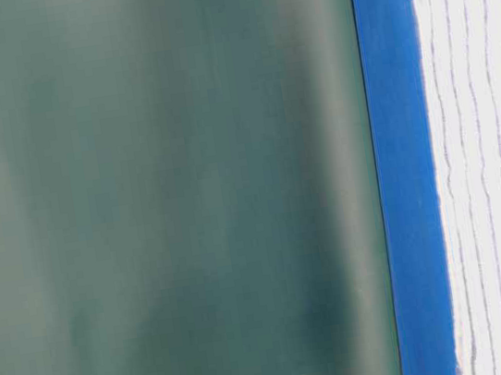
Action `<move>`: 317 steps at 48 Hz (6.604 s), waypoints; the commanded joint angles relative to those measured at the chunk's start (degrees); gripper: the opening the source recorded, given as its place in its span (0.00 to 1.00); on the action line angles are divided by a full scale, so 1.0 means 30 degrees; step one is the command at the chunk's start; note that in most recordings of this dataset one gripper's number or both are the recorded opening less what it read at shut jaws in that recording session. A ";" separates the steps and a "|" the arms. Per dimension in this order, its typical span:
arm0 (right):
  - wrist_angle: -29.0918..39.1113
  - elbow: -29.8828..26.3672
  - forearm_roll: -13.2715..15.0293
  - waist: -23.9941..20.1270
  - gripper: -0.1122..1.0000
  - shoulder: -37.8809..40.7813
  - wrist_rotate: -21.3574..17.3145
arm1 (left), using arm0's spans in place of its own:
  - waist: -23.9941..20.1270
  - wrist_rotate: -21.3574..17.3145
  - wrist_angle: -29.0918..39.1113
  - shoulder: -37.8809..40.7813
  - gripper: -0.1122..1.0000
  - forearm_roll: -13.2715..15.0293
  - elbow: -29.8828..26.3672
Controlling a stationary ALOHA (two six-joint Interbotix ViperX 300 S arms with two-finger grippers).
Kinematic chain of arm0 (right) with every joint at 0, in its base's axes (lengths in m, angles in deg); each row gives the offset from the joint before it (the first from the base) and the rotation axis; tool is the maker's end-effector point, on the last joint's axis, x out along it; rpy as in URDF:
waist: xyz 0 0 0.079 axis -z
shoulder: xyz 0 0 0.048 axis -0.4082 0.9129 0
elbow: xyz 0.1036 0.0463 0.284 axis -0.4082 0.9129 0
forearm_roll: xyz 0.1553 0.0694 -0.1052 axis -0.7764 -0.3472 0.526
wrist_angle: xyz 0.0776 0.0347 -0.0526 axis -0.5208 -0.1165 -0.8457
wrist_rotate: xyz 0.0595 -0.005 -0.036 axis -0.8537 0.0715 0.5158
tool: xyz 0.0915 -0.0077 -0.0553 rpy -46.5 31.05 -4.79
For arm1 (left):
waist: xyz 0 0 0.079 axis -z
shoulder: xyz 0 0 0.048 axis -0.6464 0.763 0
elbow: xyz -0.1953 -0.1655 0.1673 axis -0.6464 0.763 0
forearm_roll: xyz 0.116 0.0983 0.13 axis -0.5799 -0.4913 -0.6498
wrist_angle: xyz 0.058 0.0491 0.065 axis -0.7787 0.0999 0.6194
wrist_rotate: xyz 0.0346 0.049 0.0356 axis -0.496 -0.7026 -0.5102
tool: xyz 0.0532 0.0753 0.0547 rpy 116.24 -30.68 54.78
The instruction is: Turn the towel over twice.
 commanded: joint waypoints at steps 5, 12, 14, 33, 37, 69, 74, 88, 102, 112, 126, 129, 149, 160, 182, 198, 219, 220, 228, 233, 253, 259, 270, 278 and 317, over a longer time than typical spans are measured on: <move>-0.2051 0.1436 0.0029 0.1113 0.68 -0.1172 -0.0088 | -0.0557 0.0176 -0.0146 -0.2080 0.74 0.0000 0.1084; -0.3428 0.2344 -0.0029 0.1406 0.68 -0.1055 -0.0234 | -0.0557 0.0176 -0.0146 -0.2578 0.73 0.0000 0.1553; -0.3604 0.2344 -0.0088 0.1436 0.68 -0.0967 -0.0234 | -0.0557 0.0176 -0.0146 -0.2578 0.74 0.0000 0.1553; -0.3750 0.2314 -0.0117 0.1465 0.68 -0.0908 -0.0264 | -0.0557 0.0205 -0.0029 -0.2549 0.74 0.0000 0.1582; -0.3750 0.2227 -0.0234 0.1465 0.68 -0.0879 -0.0322 | -0.0557 0.0176 -0.0146 -0.2461 0.73 0.0029 0.1553; -0.3457 -0.0527 -0.0850 0.6738 0.68 0.8174 -0.0322 | -0.6182 -0.0117 -0.5010 0.9521 0.74 0.0000 -0.1084; -0.3545 -0.1113 -0.0820 0.7383 0.68 0.9961 -0.0293 | -0.7090 -0.0117 -0.5625 1.1719 0.74 0.0000 -0.1523; -0.4189 -0.2402 -0.0674 0.8701 0.68 1.4561 -0.0059 | -0.8320 -0.0117 -0.9463 1.6377 0.73 0.0000 -0.1758; -0.4395 -0.2520 -0.0645 0.9141 0.67 1.6260 -0.0059 | -0.8555 -0.0117 -1.0020 1.9424 0.72 0.0000 -0.2637; -0.4307 -0.2432 -0.0645 0.9141 0.48 1.6260 0.0029 | -0.8613 -0.0176 -0.9170 2.0010 0.41 0.0000 -0.2959; -0.4424 -0.2461 -0.0498 0.9141 0.14 1.6230 0.0029 | -0.8613 -0.0146 -0.7969 1.9980 0.11 0.0000 -0.3076; -0.4424 -0.2520 -0.0527 0.9141 0.14 1.6172 0.0029 | -0.8613 -0.0146 -0.7734 1.9893 0.11 0.0000 -0.3047; -0.3457 -0.3721 -0.0352 1.1221 0.14 1.3125 0.0117 | -0.9990 -0.1025 -0.6035 1.5967 0.11 0.0000 -0.3984; -0.1699 -0.5244 0.0908 1.2275 0.14 1.0664 0.0205 | -1.1396 -0.2520 -0.3984 1.3330 0.11 0.0000 -0.6152; 0.0703 -0.7676 0.2695 1.1953 0.14 0.6709 0.0176 | -1.1895 -0.2578 -0.2490 0.9404 0.11 0.0000 -0.8232; 0.1699 -0.8057 0.2988 1.0957 0.14 0.5918 0.0176 | -1.1543 -0.2578 -0.2607 0.8643 0.11 0.0000 -0.8174; 0.5449 -0.7471 0.2607 0.7939 0.14 0.5391 -0.0410 | -0.9521 -0.2520 -0.2080 0.8496 0.11 0.0000 -0.7412; 0.5859 -0.7354 0.2490 0.7529 0.14 0.5303 -0.0498 | -0.9258 -0.2490 -0.2051 0.8525 0.11 0.0000 -0.7266; 0.8291 -0.5918 0.1143 0.3926 0.14 0.5039 -0.2021 | -0.6855 -0.1904 -0.1787 0.8496 0.11 0.0000 -0.5566; 0.8115 -0.4512 0.0674 0.2021 0.14 0.5273 -0.3516 | -0.5566 -0.1348 -0.1641 0.8906 0.11 0.0000 -0.4160; 0.2988 -0.1230 0.0615 -0.2871 0.14 1.0137 -1.0664 | 0.1289 -0.0820 -0.1758 1.3477 0.11 0.0059 -0.2725; 0.2783 -0.1641 0.0615 -0.4072 0.14 1.1748 -1.1660 | 0.2871 0.0498 -0.1787 1.5176 0.11 0.0059 -0.2725; 0.2812 -0.2461 0.0615 -0.6182 0.14 1.3184 -1.3301 | 0.4863 0.2109 -0.2021 1.6641 0.11 0.0059 -0.2666; 0.2930 -0.2871 0.0615 -0.7178 0.14 1.3711 -1.4297 | 0.5303 0.2109 -0.1875 1.6641 0.11 0.0059 -0.2549; 0.3721 -0.3838 0.0732 -0.7998 0.16 1.4443 -1.4766 | 0.5186 0.2109 -0.1113 1.6113 0.38 0.0059 -0.2812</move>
